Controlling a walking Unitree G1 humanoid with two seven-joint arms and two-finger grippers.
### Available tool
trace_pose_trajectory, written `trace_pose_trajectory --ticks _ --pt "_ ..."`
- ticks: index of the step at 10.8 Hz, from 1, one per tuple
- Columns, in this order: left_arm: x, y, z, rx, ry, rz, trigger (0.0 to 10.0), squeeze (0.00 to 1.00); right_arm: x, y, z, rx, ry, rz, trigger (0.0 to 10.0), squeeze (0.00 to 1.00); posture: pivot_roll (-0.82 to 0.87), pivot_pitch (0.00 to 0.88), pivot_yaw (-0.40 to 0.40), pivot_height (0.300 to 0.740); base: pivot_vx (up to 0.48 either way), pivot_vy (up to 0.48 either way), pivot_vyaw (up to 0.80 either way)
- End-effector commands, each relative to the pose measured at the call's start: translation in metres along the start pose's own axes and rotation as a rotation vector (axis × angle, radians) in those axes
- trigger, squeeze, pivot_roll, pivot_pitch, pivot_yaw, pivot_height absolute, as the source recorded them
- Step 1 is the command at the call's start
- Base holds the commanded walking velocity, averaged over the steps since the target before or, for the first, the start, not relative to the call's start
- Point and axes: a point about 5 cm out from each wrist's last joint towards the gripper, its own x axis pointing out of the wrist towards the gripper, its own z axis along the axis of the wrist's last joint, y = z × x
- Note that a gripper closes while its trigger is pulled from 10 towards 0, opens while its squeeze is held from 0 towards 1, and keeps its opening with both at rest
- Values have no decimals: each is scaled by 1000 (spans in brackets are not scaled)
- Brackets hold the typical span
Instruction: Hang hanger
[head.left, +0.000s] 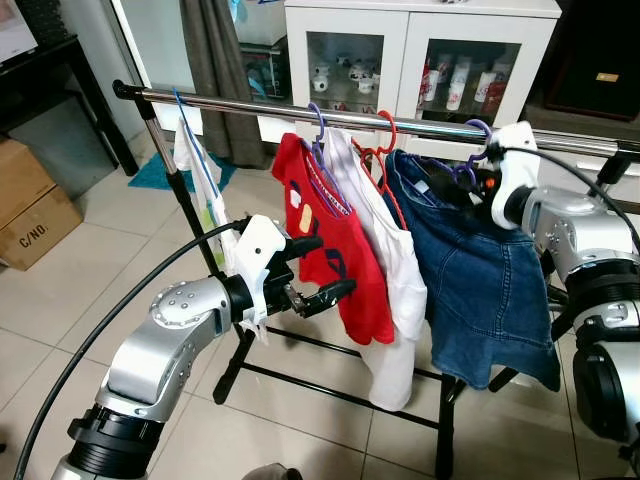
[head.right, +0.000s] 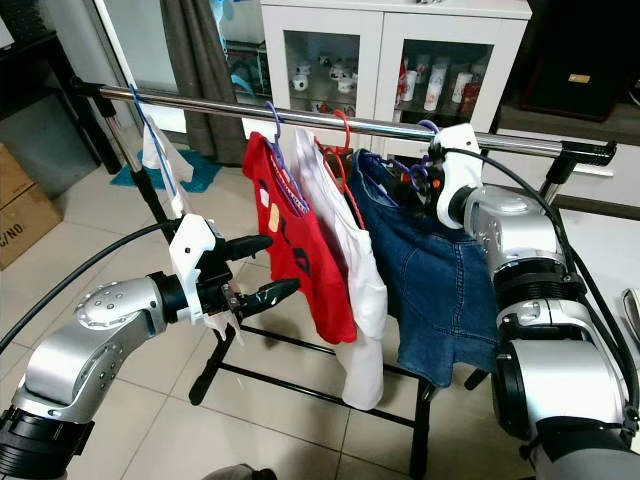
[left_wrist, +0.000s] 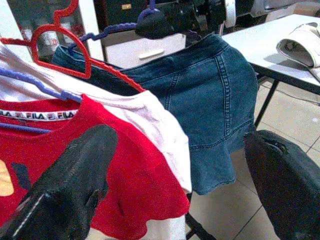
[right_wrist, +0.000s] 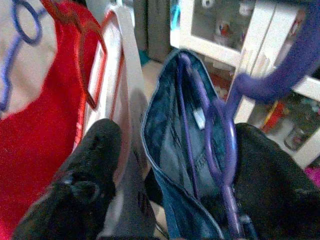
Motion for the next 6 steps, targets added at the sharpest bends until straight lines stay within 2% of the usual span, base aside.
trace_pose_trajectory --ticks 1,6 --pt "0 2 1 6 10 -9 10000 0 1 -1 13 -21 -2 -10 0 0 -73 0 75 740 0 0 0" --pt "0 1 0 5 16 -16 10000 0 6 -1 15 -23 50 -28 0 0 -63 0 64 740 0 0 0"
